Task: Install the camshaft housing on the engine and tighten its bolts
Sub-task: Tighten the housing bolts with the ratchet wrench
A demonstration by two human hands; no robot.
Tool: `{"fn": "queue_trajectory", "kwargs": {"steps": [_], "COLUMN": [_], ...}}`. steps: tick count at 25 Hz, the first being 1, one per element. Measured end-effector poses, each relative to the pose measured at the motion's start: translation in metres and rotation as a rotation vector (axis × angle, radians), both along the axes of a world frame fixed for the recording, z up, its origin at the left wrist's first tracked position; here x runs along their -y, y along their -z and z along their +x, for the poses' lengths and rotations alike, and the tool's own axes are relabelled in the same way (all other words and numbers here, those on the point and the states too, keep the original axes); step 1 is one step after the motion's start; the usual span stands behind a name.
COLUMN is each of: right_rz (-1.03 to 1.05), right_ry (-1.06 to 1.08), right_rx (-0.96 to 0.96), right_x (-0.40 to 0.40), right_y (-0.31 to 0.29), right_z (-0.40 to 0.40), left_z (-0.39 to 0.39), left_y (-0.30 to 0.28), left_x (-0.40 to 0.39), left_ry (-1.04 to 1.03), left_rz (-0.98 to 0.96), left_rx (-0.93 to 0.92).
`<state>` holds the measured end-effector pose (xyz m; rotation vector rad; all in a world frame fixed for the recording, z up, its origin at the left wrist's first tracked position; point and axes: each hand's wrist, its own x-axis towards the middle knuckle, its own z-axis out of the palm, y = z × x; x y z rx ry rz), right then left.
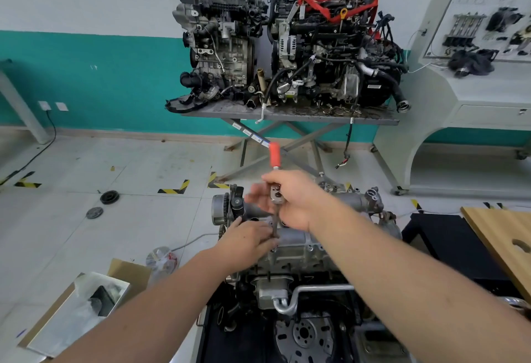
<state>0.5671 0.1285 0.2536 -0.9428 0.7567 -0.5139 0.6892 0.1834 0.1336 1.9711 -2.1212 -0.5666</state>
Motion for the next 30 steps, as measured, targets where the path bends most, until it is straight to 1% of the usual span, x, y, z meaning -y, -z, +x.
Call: {"fn": "queue_trajectory", "kwargs": {"steps": [1,2,3,5,6,7,9,11,12,13,15,16,17,19,20,21,22,23,24,25,26,28,29,30], "right_rz": [0.096,0.116,0.085,-0.077,-0.228,-0.432,-0.952,-1.537,-1.772,-1.952,-2.196,-2.264,-2.273,-2.136,-2.048,-1.976,-1.907,-1.798,-1.622,-1.373,-1.069,-0.386,-0.103,0.078], "right_ry": [0.119,0.212,0.276,0.302,0.28,0.254,0.246,0.279,0.254,0.198,0.01,-0.073,-0.131,-0.257,-0.338,-0.408,-0.467,-0.522,-0.572,-0.577,-0.515,-0.248,-0.073,0.092], "right_rx": [0.147,0.256,0.33,0.367,0.308,0.196,-0.027,-0.112,-0.157,-0.219,-0.436,-0.589,-0.762,-1.156,-1.291,-1.352,-1.372,-1.367,-1.345,-1.24,-1.049,-0.514,-0.23,0.011], "right_x": [-0.004,-0.007,-0.009,-0.013,-0.015,-0.016,-0.014,0.0,0.006,0.01,0.014,0.011,0.006,-0.007,-0.012,-0.015,-0.015,-0.012,-0.007,-0.002,0.003,0.003,0.0,-0.004], "right_y": [0.008,0.017,0.026,0.042,0.05,0.056,0.064,0.066,0.061,0.055,0.037,0.027,0.02,0.006,0.0,-0.006,-0.014,-0.022,-0.028,-0.032,-0.032,-0.019,-0.01,0.001], "right_z": [0.002,0.004,0.006,0.004,0.002,-0.002,-0.012,-0.02,-0.022,-0.023,-0.025,-0.024,-0.022,-0.011,-0.003,0.004,0.01,0.015,0.018,0.018,0.017,0.013,0.013,0.013], "left_z": [0.003,0.005,0.007,0.008,0.009,0.009,0.01,0.012,0.013,0.015,0.02,0.022,0.023,0.023,0.023,0.023,0.024,0.024,0.024,0.024,0.024,0.024,0.024,0.024], "left_y": [0.004,0.007,0.009,0.011,0.011,0.012,0.014,0.015,0.016,0.015,0.015,0.015,0.015,0.018,0.021,0.022,0.023,0.02,0.019,0.017,0.016,0.017,0.018,0.02], "left_x": [0.001,0.003,0.004,0.007,0.008,0.009,0.009,0.01,0.011,0.012,0.017,0.018,0.017,0.017,0.018,0.018,0.019,0.019,0.019,0.019,0.019,0.018,0.018,0.019], "left_ry": [-0.011,-0.012,-0.006,0.029,0.054,0.077,0.095,0.09,0.085,0.079,0.092,0.103,0.108,0.082,0.066,0.056,0.055,0.057,0.062,0.064,0.061,0.053,0.048,0.05], "left_rz": [0.039,0.052,0.049,0.024,0.009,-0.008,-0.036,-0.032,-0.016,0.016,0.069,0.076,0.068,0.046,0.047,0.058,0.077,0.098,0.112,0.121,0.127,0.127,0.123,0.108], "left_rx": [-0.002,-0.016,-0.013,0.013,0.011,0.002,-0.007,-0.018,-0.025,-0.035,-0.062,-0.07,-0.066,-0.049,-0.037,-0.029,-0.042,-0.074,-0.11,-0.13,-0.146,-0.139,-0.13,-0.122]}}
